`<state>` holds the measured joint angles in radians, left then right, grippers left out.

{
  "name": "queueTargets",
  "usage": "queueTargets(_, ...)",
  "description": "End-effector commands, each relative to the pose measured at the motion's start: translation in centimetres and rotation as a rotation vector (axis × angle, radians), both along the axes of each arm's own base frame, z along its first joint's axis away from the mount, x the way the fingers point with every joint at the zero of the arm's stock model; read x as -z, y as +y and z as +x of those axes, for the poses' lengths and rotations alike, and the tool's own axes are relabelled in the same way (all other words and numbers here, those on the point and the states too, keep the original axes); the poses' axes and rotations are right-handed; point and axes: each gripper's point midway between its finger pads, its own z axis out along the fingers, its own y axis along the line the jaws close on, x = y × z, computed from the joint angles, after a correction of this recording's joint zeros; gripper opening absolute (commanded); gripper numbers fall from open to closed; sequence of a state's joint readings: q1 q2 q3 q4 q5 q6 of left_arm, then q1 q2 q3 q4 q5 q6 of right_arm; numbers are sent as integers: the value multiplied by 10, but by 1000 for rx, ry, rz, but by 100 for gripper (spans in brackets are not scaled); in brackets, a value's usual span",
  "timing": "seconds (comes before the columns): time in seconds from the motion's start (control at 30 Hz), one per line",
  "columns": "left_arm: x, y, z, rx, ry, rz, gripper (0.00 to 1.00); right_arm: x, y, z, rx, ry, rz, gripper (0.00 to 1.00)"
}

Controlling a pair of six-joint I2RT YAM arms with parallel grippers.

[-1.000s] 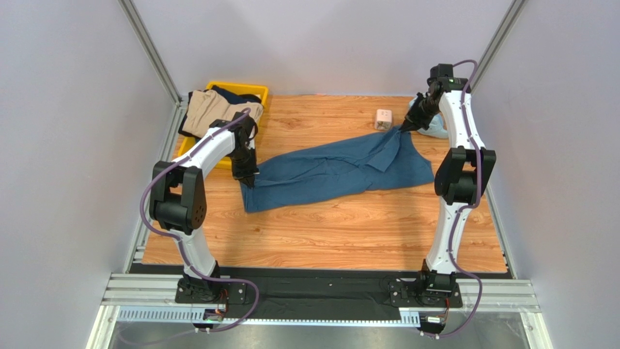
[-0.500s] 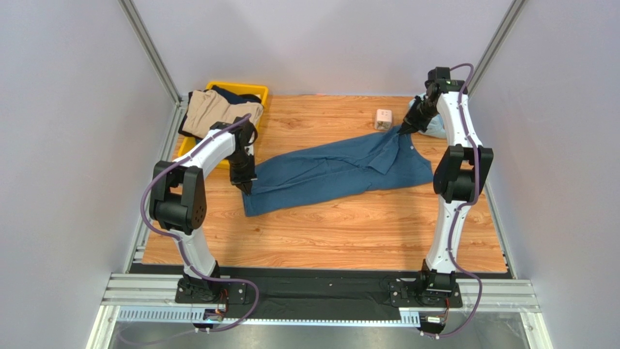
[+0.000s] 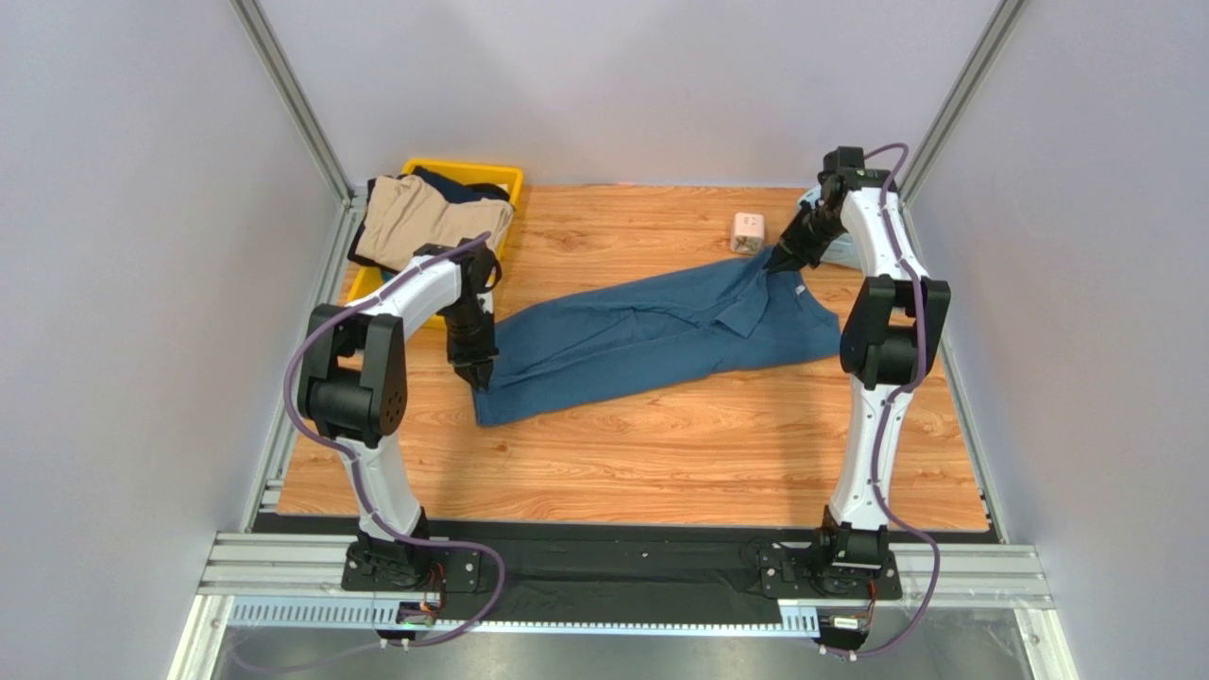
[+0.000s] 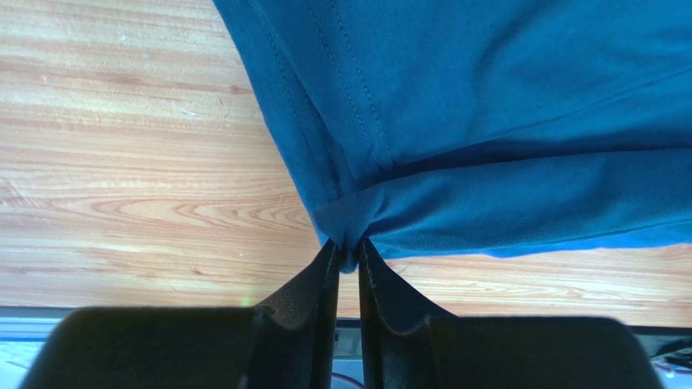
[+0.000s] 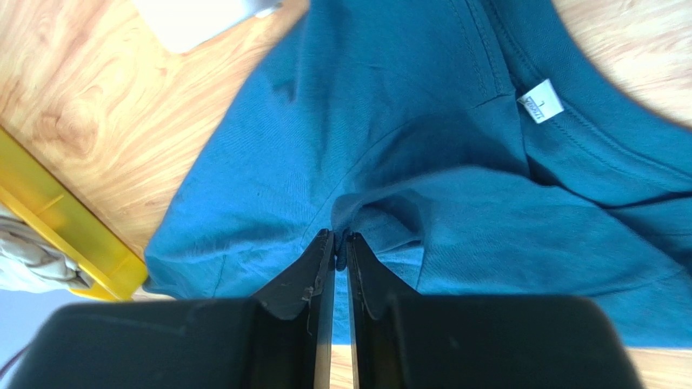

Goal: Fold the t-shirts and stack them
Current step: Fold the tshirt

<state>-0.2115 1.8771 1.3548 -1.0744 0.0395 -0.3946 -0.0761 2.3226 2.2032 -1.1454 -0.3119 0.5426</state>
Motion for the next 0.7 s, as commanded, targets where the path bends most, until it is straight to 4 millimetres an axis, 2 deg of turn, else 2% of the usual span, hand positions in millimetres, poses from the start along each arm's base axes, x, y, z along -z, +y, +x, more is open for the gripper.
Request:
queueTargets(0.0, -3, 5, 2, -2, -6, 14, 28, 16, 13, 3, 104, 50, 66, 14)
queueTargets(0.17, -11, 6, 2, -10, -24, 18, 30, 22, 10, 11, 230, 56, 59, 19)
queueTargets(0.3, -16, 4, 5, -15, -41, 8, 30, 6, 8, 33, 275, -18, 30, 20)
queueTargets(0.4, -17, 3, 7, -13, -49, 3, 30, 6, 5, 46, 297, -43, 30, 22)
queueTargets(0.43, -18, 3, 7, -13, -48, 0, 30, -4, 5, 55, 302, -77, 40, 23)
queueTargets(0.53, -20, 4, 5, -13, -49, 3, 30, -11, 7, 68, 307, -116, 64, 27)
queueTargets(0.67, -21, 5, 1, -15, -52, 4, 30, -16, 4, 77, 287, -155, 80, 31)
